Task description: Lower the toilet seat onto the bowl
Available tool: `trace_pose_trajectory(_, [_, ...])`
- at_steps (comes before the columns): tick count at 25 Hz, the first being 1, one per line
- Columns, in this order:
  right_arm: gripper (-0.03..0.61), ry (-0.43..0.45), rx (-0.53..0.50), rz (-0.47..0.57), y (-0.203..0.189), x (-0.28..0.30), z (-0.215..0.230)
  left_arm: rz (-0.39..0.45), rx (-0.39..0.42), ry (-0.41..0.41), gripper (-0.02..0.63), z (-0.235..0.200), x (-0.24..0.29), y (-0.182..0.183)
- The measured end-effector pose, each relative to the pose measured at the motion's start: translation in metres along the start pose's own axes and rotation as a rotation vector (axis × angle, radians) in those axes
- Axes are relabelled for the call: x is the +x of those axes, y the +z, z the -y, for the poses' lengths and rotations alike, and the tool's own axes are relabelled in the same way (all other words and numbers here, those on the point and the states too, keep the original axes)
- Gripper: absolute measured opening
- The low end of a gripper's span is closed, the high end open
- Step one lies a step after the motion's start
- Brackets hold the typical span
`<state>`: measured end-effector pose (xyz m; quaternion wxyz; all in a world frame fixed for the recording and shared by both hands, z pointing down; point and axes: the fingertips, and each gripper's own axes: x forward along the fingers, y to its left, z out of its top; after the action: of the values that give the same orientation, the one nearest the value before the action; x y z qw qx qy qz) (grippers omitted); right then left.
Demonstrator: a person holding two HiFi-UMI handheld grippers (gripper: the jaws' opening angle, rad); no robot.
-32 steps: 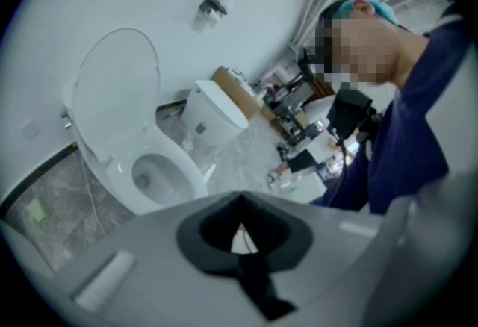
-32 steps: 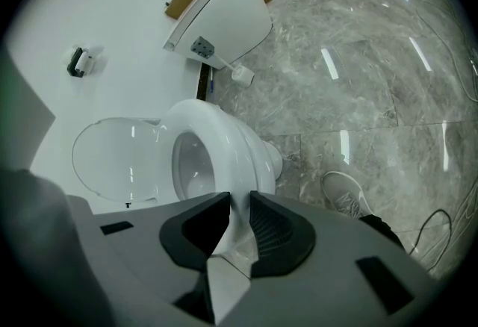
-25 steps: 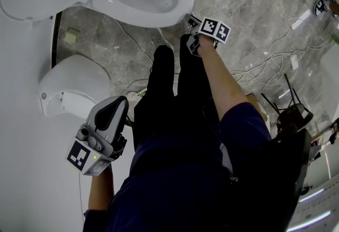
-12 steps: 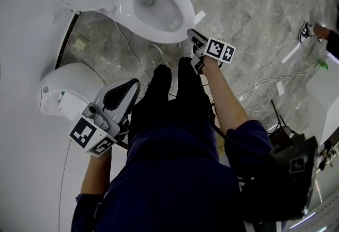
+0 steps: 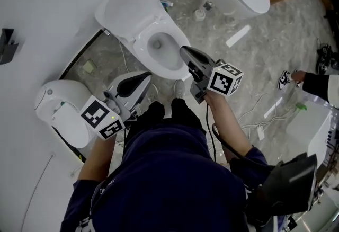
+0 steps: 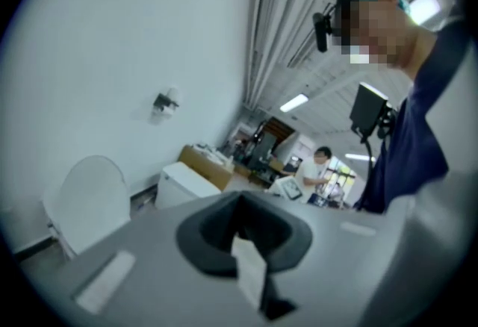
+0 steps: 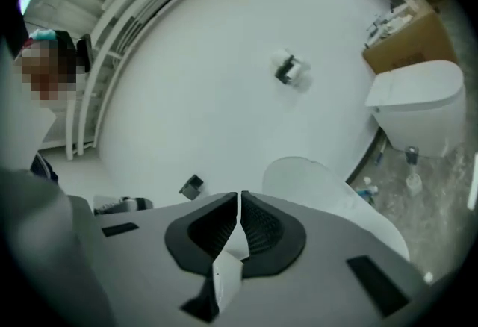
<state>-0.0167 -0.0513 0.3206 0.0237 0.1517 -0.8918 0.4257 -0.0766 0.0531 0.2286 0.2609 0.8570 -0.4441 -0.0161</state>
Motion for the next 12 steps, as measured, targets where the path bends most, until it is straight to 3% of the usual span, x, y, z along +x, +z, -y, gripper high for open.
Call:
trace_pose_trajectory(6, [0.017,0.121,-0.231,0.012,0.048,0.0,-0.114,0.112,0.097,-0.007,-0.002,0.008,-0.018,0.038])
trace_pose_trajectory(12, [0.011,0.156,-0.434,0.013,0.065,-0.013,-0.178,0.169,0.141,-0.015,-0.002,0.019,-0.028,0.06])
